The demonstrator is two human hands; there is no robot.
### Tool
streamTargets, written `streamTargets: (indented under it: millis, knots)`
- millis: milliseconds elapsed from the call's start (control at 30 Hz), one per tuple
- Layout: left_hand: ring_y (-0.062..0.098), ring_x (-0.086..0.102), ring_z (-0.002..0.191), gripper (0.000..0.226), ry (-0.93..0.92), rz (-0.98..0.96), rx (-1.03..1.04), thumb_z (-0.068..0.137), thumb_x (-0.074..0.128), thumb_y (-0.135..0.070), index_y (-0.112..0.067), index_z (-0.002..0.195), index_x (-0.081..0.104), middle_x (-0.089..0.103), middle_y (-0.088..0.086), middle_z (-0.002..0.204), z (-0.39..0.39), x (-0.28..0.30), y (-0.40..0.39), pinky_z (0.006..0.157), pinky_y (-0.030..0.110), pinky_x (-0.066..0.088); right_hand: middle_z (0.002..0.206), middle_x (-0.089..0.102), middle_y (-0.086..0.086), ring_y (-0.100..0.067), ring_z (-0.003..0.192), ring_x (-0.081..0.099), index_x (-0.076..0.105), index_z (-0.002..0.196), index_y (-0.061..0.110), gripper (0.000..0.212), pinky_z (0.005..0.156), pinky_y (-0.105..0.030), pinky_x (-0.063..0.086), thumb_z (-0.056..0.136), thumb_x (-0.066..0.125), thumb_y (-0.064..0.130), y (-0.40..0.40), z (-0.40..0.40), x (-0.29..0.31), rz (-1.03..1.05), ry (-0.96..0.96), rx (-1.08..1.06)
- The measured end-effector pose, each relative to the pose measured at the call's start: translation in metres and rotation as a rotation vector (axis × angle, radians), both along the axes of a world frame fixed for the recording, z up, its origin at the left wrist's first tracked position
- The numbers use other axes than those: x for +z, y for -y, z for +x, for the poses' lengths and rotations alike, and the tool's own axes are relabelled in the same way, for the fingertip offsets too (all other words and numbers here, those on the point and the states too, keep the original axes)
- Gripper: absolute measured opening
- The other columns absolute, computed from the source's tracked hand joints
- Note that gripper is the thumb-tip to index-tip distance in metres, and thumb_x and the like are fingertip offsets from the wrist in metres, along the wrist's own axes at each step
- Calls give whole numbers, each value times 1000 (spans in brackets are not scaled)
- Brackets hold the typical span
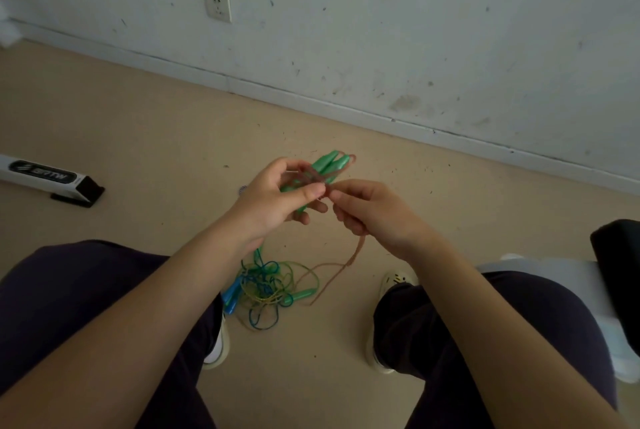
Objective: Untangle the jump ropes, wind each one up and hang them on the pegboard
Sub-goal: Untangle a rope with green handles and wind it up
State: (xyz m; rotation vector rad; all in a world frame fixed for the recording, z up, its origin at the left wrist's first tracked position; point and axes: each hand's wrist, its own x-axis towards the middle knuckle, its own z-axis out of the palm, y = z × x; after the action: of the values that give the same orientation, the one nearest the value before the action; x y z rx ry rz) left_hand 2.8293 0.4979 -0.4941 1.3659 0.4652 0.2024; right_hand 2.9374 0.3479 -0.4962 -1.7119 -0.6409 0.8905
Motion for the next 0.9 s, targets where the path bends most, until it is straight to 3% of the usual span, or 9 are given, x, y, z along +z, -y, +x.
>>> streamTargets:
  millis: [133, 233, 333, 433, 533, 600, 700, 800, 900]
  knots:
    - [18, 70, 72, 32, 26, -18, 118, 89, 69, -6, -13, 117, 54, 72, 13, 105, 1, 3, -10, 57, 28, 50, 50, 40, 10, -6, 43, 33, 66, 86, 12, 23, 43, -21, 30, 101, 54, 27, 3, -3, 4, -111, 124, 28]
    - [14, 65, 64, 31, -14, 74, 136, 89, 70, -9, -14, 116, 55, 70, 14, 99, 3, -1, -13, 51, 26, 47, 45, 41, 16, -2, 43, 35, 65, 83, 15, 25, 46, -15, 32, 99, 55, 31, 2, -8, 8, -148, 330, 116]
    - [13, 61, 60, 34, -136, 252, 95, 87, 74, -15, -16, 115, 55, 70, 9, 88, 4, -8, -15, 49, 25, 44, 49, 45, 20, -1, 48, 40, 66, 85, 12, 20, 50, -12, 33, 97, 60, 26, 5, -9, 12, -125, 453, 165]
    - [12, 57, 57, 35, -209, 381, -38, 83, 79, -16, -23, 109, 58, 67, 4, 82, 2, -12, -21, 49, 25, 43, 62, 50, 11, -2, 55, 42, 66, 83, 8, 18, 55, -15, 33, 96, 62, 20, 12, -1, 18, 30, 532, 103]
    - [9, 54, 57, 33, -184, 278, -255, 83, 78, -12, -23, 109, 59, 64, 7, 84, -1, -9, -16, 50, 22, 41, 72, 57, -17, -23, 62, 47, 67, 86, 7, 19, 58, -31, 38, 94, 61, 23, 17, 7, 22, 113, 570, 44]
    - [8, 53, 59, 31, -188, 196, -406, 88, 72, -11, -17, 114, 56, 62, 11, 85, -3, -7, -11, 51, 21, 39, 76, 56, -23, -30, 68, 49, 65, 85, 8, 17, 61, -35, 39, 95, 61, 21, 17, 9, 22, 133, 578, 32]
    - [11, 55, 65, 37, -178, 127, -520, 89, 68, -13, -12, 122, 52, 62, 12, 90, -6, -3, -8, 54, 21, 41, 78, 58, -19, -27, 69, 50, 64, 84, 13, 12, 63, -25, 40, 95, 61, 17, 18, 13, 21, 136, 567, -3]
    - [13, 59, 71, 44, -164, 129, -540, 81, 72, -18, -16, 122, 56, 67, 9, 92, -6, 1, -8, 57, 22, 44, 75, 60, -7, -8, 65, 51, 65, 86, 10, 11, 63, -18, 42, 95, 61, 16, 18, 13, 19, 136, 534, -24]
    - [19, 65, 73, 40, -154, 131, -555, 86, 70, -6, -16, 122, 55, 69, 13, 96, -4, 1, -2, 54, 25, 46, 72, 60, 1, -1, 65, 54, 64, 84, 13, 12, 62, -17, 43, 96, 61, 15, 11, 4, 13, 103, 517, -52]
